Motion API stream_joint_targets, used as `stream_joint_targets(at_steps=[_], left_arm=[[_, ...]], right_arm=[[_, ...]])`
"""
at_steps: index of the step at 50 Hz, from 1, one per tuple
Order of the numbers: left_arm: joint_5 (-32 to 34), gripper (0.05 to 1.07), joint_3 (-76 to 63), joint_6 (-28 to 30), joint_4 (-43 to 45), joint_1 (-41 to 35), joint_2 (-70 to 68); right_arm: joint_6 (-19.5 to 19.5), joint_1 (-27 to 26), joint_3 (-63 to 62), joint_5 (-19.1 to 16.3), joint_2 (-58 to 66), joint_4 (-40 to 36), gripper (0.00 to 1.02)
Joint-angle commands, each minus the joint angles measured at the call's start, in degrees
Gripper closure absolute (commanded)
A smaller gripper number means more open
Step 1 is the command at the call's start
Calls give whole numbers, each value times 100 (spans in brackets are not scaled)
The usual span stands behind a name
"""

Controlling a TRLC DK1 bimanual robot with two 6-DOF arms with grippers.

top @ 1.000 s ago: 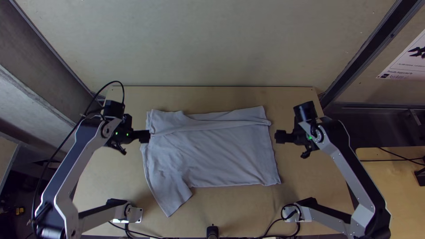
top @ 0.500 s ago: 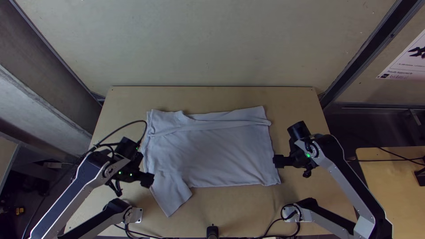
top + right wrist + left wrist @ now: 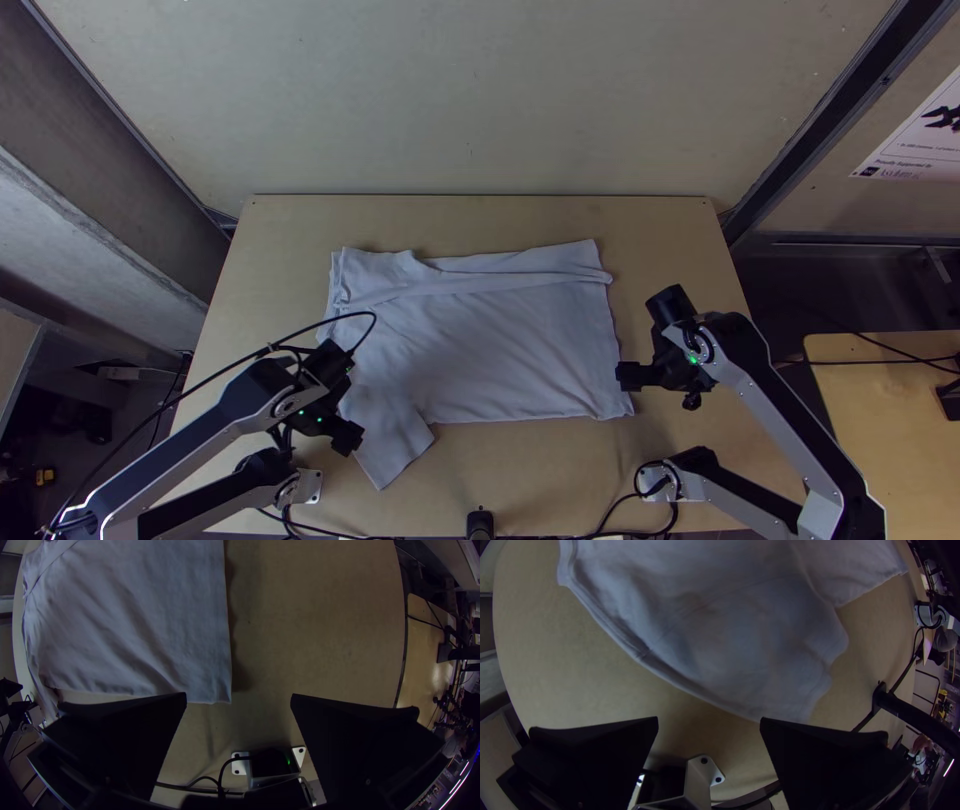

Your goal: Fold the t-shirt

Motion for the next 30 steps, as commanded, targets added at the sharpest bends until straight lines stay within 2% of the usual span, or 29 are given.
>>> stream_joint_targets(at_steps=[1, 9, 30], left_arm=[[-15, 10, -235, -297, 145, -143, 265], [-24, 10, -455, -763, 391, -750, 661], [-51, 11, -719, -815, 866, -1040, 1118]], right_arm=[[108, 14, -179, -73, -55, -24, 7], [108, 14, -223, -90, -38, 12, 7], [117, -12, -417, -134, 6, 108, 7]])
